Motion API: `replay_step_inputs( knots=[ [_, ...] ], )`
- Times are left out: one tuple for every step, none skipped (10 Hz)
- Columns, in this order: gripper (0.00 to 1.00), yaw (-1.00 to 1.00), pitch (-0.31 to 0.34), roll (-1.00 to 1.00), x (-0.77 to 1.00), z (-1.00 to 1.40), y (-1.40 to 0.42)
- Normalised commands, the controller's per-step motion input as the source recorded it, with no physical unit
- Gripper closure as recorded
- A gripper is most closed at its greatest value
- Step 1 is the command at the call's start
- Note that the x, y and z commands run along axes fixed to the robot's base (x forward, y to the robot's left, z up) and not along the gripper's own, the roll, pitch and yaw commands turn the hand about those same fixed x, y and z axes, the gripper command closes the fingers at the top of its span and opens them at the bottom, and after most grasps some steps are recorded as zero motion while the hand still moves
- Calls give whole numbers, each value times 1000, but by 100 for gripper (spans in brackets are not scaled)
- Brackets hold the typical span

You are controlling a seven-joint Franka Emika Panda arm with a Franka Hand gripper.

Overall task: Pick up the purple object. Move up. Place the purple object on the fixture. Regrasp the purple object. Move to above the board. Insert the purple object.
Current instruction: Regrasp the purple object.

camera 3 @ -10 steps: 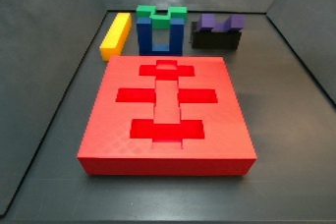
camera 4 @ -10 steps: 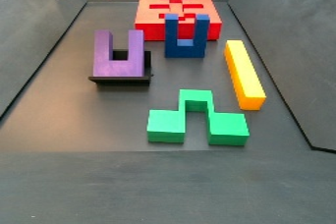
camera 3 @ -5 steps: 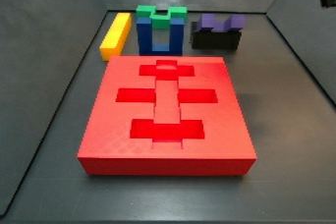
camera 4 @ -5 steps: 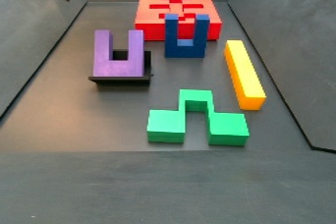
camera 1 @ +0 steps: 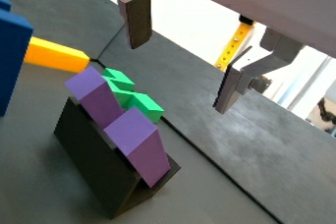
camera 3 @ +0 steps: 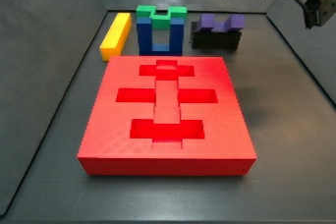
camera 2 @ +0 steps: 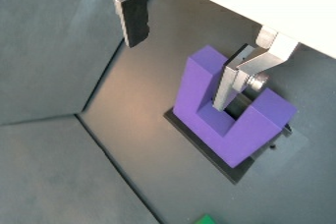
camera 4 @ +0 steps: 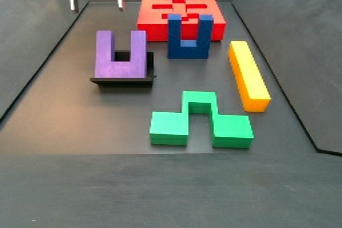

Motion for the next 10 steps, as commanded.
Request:
replay_step_inputs(
  knots=[
    [0, 223, 137, 529, 771, -443, -171],
    [0, 209, 154, 517, 806, -423, -177],
    [0, 186, 217, 500, 889, -283, -171],
    [0, 134, 260, 520, 871, -297, -214],
    [0, 137, 277, 509, 877, -257, -197],
    [0, 0, 483, 437, 814, 0, -271],
    [0, 0, 31, 0, 40, 0, 0],
    [0, -40, -206, 0, 83, -106, 0],
    [0, 0, -183, -6, 969, -17, 11],
    [0, 26, -389, -77, 989, -149, 120]
  ],
)
